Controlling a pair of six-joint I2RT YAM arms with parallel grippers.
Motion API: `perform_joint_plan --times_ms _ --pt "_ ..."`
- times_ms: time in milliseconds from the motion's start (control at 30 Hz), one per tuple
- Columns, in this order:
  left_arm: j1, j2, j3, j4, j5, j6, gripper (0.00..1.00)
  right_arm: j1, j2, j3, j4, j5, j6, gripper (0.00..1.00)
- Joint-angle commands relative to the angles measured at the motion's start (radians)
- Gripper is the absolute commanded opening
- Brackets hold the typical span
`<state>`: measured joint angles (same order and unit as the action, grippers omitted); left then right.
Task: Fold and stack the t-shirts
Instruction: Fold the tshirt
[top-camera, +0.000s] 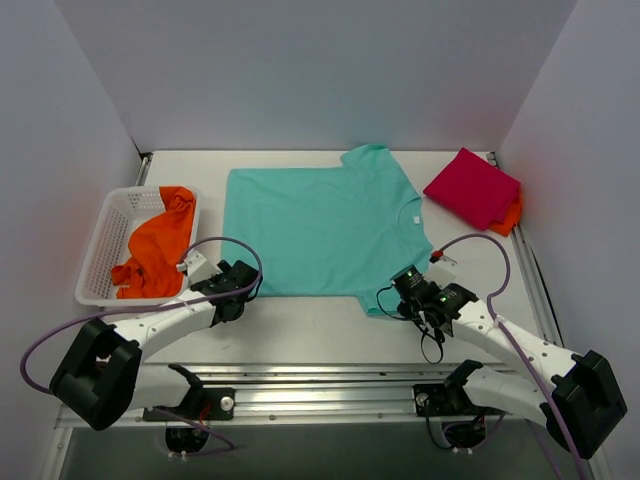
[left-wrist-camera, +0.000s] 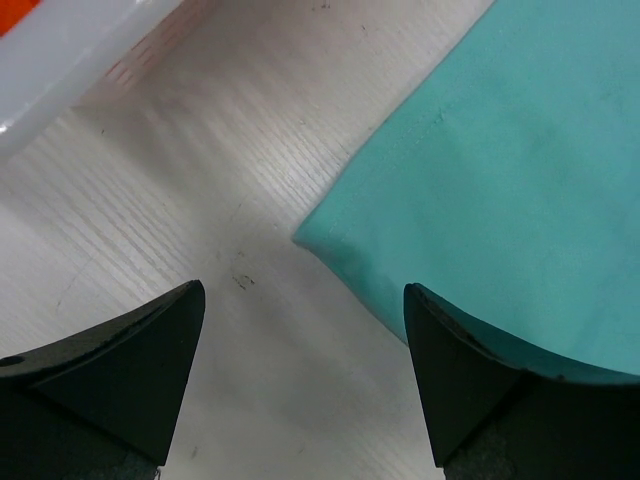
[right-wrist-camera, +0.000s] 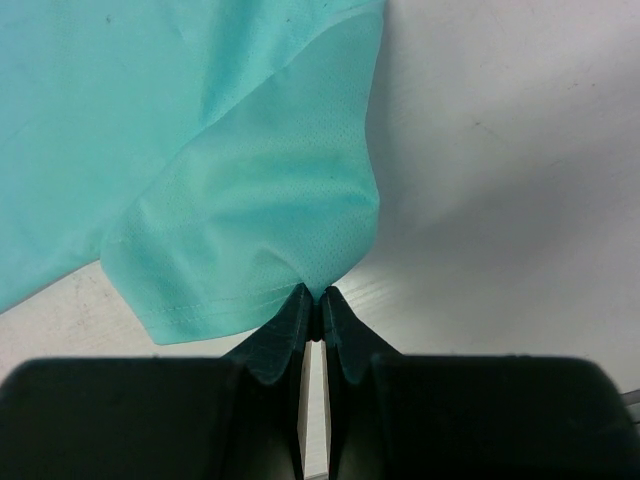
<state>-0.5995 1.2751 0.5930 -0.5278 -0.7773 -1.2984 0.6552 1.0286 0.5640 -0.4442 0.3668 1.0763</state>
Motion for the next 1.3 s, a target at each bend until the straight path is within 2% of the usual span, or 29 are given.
perform_joint_plan --times_ms 0,100,333,533,733,867,900,967,1000,1133,1200,1267 --pt "0.015 -0.002 0.024 0.051 -0.048 -0.013 0.89 0.004 -0.012 -0.004 -0.022 0.047 0.010 0.00" --pt "0.030 0.035 0.025 0.071 -0.030 -0.010 0.89 0.006 -0.005 -0.004 -0.019 0.049 0.013 0.00" --pt "0.043 0.107 0.074 0.072 -0.007 0.005 0.75 0.007 0.007 -0.001 -0.010 0.038 0.014 0.00" --pt "0.043 0.184 0.094 0.138 0.030 0.031 0.75 0.007 -0.001 0.002 -0.021 0.044 0.014 0.00" --pt "0.044 0.202 0.085 0.163 0.050 0.037 0.68 0.009 -0.025 0.001 -0.039 0.052 0.014 0.00" --pt "0.047 0.196 0.082 0.169 0.052 0.040 0.52 0.007 -0.024 -0.001 -0.042 0.052 0.016 0.00" --pt "0.047 0.196 0.082 0.170 0.053 0.042 0.44 0.007 -0.024 0.000 -0.042 0.050 0.019 0.00" --pt "0.046 0.196 0.082 0.167 0.053 0.047 0.37 0.007 -0.032 0.002 -0.047 0.058 0.020 0.00" --pt "0.047 0.196 0.082 0.169 0.053 0.050 0.28 0.009 -0.038 0.007 -0.053 0.066 0.024 0.00" --pt "0.046 0.156 0.077 0.147 0.075 0.063 0.08 0.007 -0.058 0.028 -0.085 0.092 0.033 0.00" --pt "0.038 0.124 0.059 0.140 0.090 0.073 0.04 0.009 -0.079 0.039 -0.111 0.099 0.034 0.00" --pt "0.026 0.070 0.051 0.091 0.093 0.070 0.03 0.009 -0.094 0.045 -0.131 0.110 0.045 0.00"
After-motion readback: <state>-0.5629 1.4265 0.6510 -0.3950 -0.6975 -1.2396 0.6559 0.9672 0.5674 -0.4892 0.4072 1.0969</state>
